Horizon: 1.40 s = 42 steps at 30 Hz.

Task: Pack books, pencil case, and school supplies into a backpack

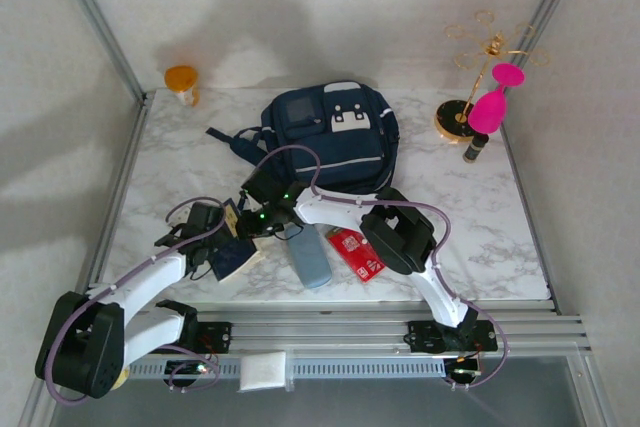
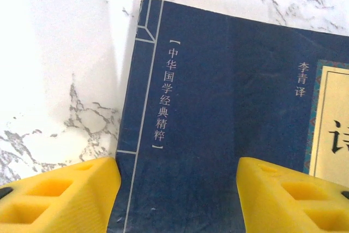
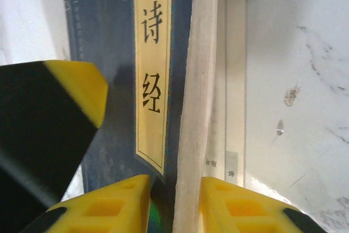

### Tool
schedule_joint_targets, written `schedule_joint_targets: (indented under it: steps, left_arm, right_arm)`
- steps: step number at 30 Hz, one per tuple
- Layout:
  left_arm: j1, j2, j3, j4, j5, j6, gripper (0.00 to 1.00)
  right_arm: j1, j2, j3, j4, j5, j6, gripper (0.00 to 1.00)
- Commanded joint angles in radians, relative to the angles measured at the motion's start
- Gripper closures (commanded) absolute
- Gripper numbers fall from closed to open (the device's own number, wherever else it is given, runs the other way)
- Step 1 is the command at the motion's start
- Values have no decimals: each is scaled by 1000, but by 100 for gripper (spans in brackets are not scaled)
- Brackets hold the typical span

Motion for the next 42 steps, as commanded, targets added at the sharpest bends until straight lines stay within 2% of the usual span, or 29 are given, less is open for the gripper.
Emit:
schedule_joint_targets:
  steps: [1, 9, 18, 24, 30, 33, 38, 42]
  left_arm:
    - [-4, 34, -47, -19, 21, -27, 39]
    - [-7, 37, -48, -12, 23, -26, 39]
    - [-9, 31, -43, -7, 27, -27, 38]
    - [-9, -43, 37, -80, -18, -41, 29]
    - [20, -129, 246, -229, -93, 39, 14]
    - [70, -137, 348, -269, -42, 103, 11]
    - [137, -165, 476, -290, 116, 182, 8]
    - [163, -202, 490, -193, 347, 206, 7]
  right_arm:
    - [15, -54, -6, -2, -23, -14, 73]
    - [10, -52, 5, -35, 10, -33, 80]
    - [1, -54, 6, -8, -18, -30, 99]
    - [0, -126, -5, 71, -84, -10, 100]
    - [-39, -247, -44, 151, -144, 39, 100]
    - [-71, -307, -52, 173, -177, 52, 100]
    - [-156, -421, -84, 205, -250, 75, 100]
    - [-245, -483, -115, 247, -370, 80, 100]
